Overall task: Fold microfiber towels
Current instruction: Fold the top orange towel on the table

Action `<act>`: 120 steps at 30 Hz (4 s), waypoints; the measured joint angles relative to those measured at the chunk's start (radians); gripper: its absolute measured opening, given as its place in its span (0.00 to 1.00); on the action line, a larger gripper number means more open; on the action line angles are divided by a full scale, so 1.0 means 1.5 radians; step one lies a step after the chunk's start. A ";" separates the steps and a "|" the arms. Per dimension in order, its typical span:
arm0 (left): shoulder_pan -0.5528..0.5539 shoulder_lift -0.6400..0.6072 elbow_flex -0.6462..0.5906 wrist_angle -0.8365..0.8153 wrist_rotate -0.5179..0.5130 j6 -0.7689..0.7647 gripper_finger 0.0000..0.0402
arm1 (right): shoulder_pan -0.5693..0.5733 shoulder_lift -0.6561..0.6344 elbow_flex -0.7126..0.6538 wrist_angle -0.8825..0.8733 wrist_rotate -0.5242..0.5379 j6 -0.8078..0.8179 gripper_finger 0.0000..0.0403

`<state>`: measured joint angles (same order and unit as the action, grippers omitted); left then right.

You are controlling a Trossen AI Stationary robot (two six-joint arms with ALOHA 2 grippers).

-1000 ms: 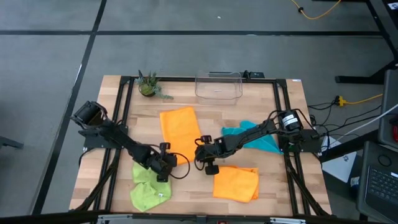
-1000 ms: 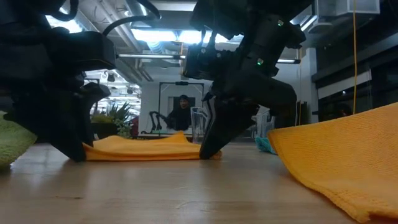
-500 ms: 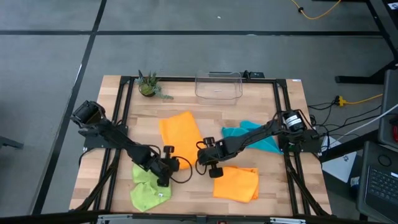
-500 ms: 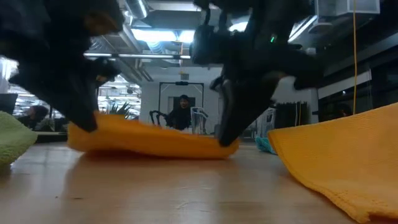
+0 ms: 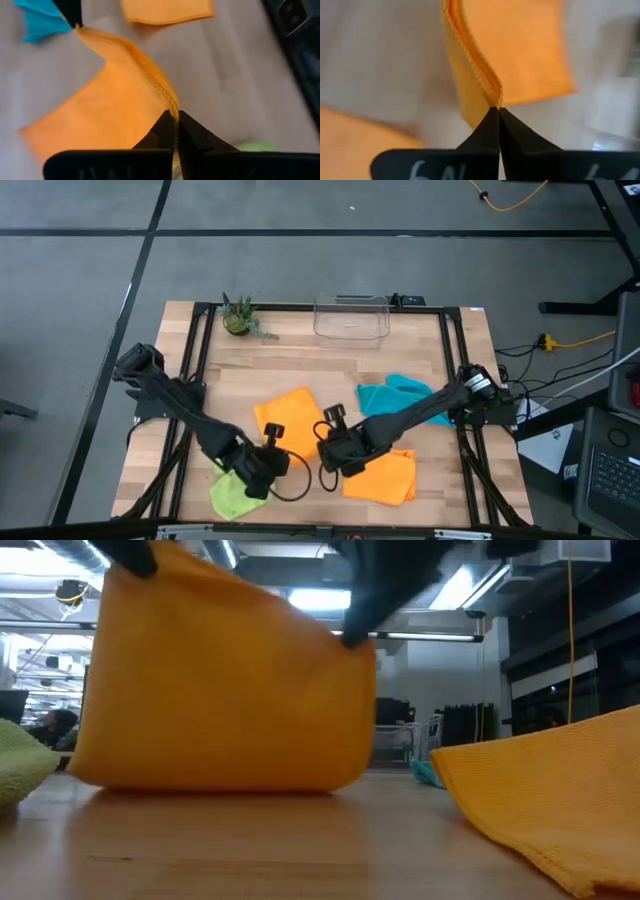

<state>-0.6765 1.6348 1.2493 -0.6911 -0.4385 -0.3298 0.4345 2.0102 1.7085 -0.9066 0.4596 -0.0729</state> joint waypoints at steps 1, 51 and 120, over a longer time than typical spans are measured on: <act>-0.004 0.000 0.015 -0.036 -0.018 0.000 0.00 | -0.002 0.000 0.009 -0.002 0.030 -0.015 0.00; 0.167 -0.002 -0.181 -0.250 -0.115 -0.090 0.41 | -0.246 0.014 -0.216 0.461 -0.054 -0.150 0.39; 0.211 -0.105 -0.431 0.315 0.171 -0.330 0.39 | -0.342 0.175 -0.199 0.711 -0.406 0.008 0.39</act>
<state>-0.3602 1.4773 0.6027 -0.2188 -0.1813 -0.8246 -0.0778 2.2725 1.4102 0.1600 -0.1492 -0.0611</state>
